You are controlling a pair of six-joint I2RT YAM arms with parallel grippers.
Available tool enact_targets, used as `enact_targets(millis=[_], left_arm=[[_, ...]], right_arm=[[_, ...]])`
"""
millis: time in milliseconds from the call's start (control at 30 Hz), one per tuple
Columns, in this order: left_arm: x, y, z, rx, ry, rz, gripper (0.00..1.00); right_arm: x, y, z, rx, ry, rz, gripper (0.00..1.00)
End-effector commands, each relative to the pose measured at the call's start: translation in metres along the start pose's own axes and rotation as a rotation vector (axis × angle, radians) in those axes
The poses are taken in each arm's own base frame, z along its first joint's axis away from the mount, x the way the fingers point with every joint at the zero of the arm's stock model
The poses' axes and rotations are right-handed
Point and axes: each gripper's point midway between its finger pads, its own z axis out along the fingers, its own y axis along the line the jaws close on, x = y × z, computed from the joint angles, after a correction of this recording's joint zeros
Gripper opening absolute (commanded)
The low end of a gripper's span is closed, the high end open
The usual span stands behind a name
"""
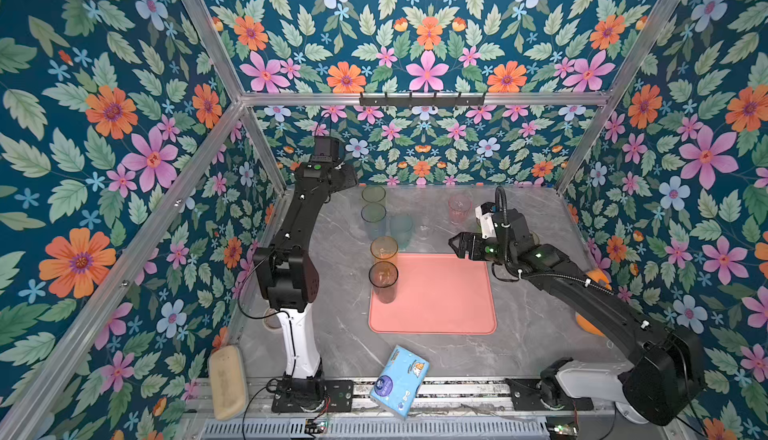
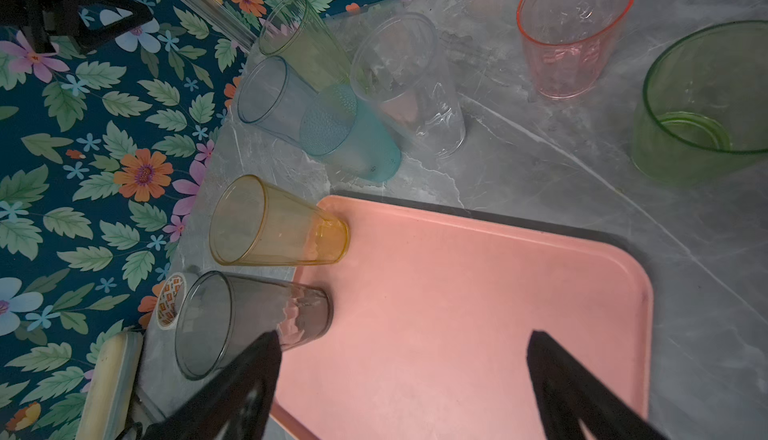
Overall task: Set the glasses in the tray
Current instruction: 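Raise the left gripper and move it back over the green glass, then lower the left gripper and grasp the green glass rim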
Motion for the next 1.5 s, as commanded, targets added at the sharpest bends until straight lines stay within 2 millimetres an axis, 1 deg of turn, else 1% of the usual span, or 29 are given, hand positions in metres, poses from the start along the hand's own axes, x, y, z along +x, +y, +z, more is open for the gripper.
enact_targets(millis=[0, 267, 467, 767, 1067, 1167, 1300, 1467], left_arm=[[-0.001, -0.006, 0.009, 0.034, 0.001, 0.003, 0.7], [0.018, -0.005, 0.044, 0.047, 0.065, 0.001, 0.69], [0.029, -0.004, 0.064, 0.056, 0.095, 0.002, 0.67], [0.04, -0.006, 0.086, 0.075, 0.122, 0.01, 0.64], [0.045, -0.011, 0.102, 0.089, 0.13, 0.022, 0.6], [0.046, -0.013, 0.107, 0.094, 0.13, 0.025, 0.56], [0.045, -0.014, 0.111, 0.1, 0.127, 0.027, 0.45], [0.045, -0.013, 0.117, 0.098, 0.12, 0.029, 0.35]], right_arm=[[-0.003, 0.0, -0.001, 0.002, -0.016, 0.007, 0.94], [-0.004, -0.001, 0.001, -0.001, -0.016, 0.009, 0.94], [-0.002, -0.003, 0.002, 0.001, -0.013, 0.013, 0.94], [-0.002, -0.006, 0.0, 0.004, -0.015, 0.018, 0.94], [0.0, -0.009, -0.001, 0.008, -0.015, 0.022, 0.94], [0.0, -0.009, -0.002, 0.009, -0.018, 0.023, 0.94], [0.0, -0.011, -0.002, 0.011, -0.019, 0.025, 0.94], [0.002, -0.014, -0.001, 0.016, -0.016, 0.029, 0.94]])
